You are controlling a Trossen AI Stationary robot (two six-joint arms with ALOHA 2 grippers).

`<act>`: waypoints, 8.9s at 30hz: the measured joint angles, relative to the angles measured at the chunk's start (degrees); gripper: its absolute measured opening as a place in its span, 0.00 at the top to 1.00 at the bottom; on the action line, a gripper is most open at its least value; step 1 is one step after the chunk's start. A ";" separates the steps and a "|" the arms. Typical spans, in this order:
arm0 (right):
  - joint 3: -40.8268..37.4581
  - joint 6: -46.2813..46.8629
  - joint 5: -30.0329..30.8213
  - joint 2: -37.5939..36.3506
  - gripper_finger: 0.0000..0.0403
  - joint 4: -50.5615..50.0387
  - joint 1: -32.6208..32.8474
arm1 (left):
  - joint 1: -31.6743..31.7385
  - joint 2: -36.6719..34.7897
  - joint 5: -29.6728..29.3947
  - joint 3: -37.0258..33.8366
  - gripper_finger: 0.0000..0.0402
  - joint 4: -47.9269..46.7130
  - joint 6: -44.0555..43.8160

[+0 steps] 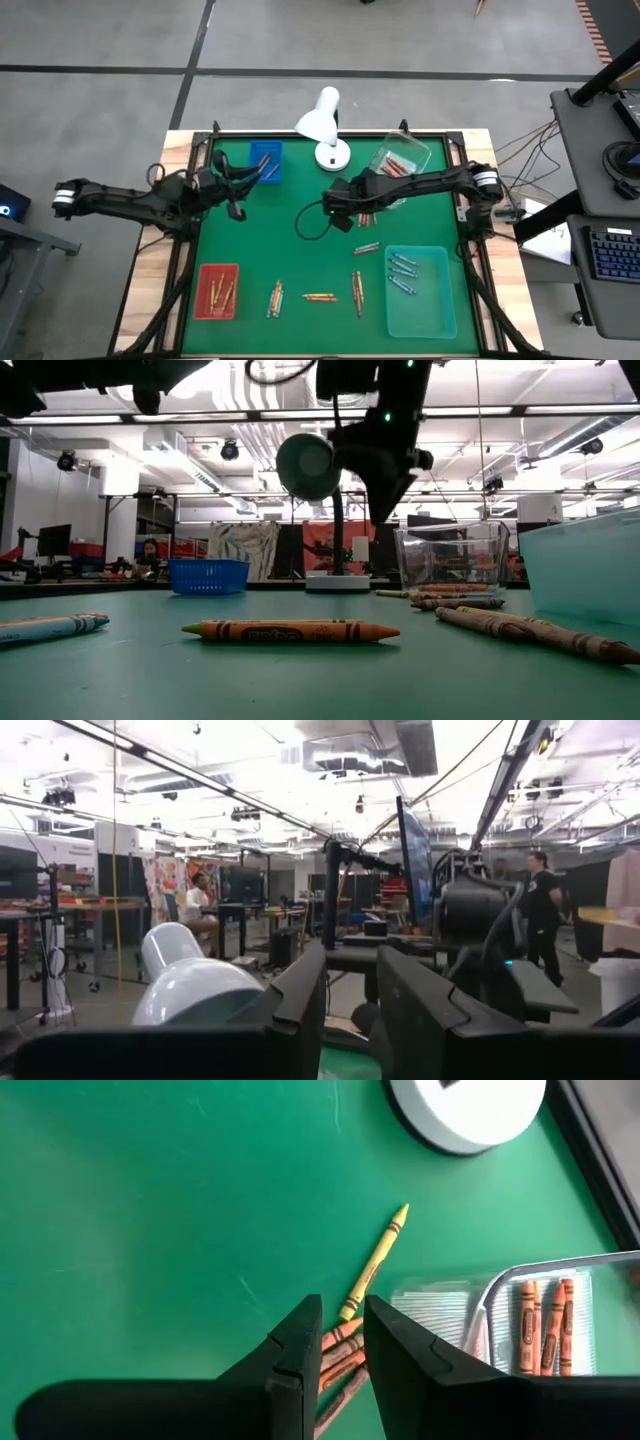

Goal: Sort crayons
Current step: Put the yellow crayon into the red bin

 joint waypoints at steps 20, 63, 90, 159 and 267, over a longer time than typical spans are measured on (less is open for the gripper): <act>-0.11 -1.06 -0.04 2.32 0.83 0.25 -0.60 | -0.04 -2.13 0.00 -0.46 0.81 -1.42 0.85; -0.65 1.36 -7.67 2.19 0.83 14.95 -3.12 | 0.00 -5.67 -1.09 -0.42 0.81 -1.20 8.70; 7.14 2.11 -4.98 11.05 0.83 3.65 -4.30 | 0.00 -5.58 -1.07 -0.42 0.81 -3.74 7.10; 30.73 -11.30 4.62 32.25 0.83 -25.11 -10.87 | 0.00 -5.56 -4.50 -0.42 0.81 -3.32 5.16; 13.90 -62.93 -39.87 7.92 0.98 6.27 -9.01 | -0.04 -1.49 -0.34 -0.44 0.81 -5.34 -2.75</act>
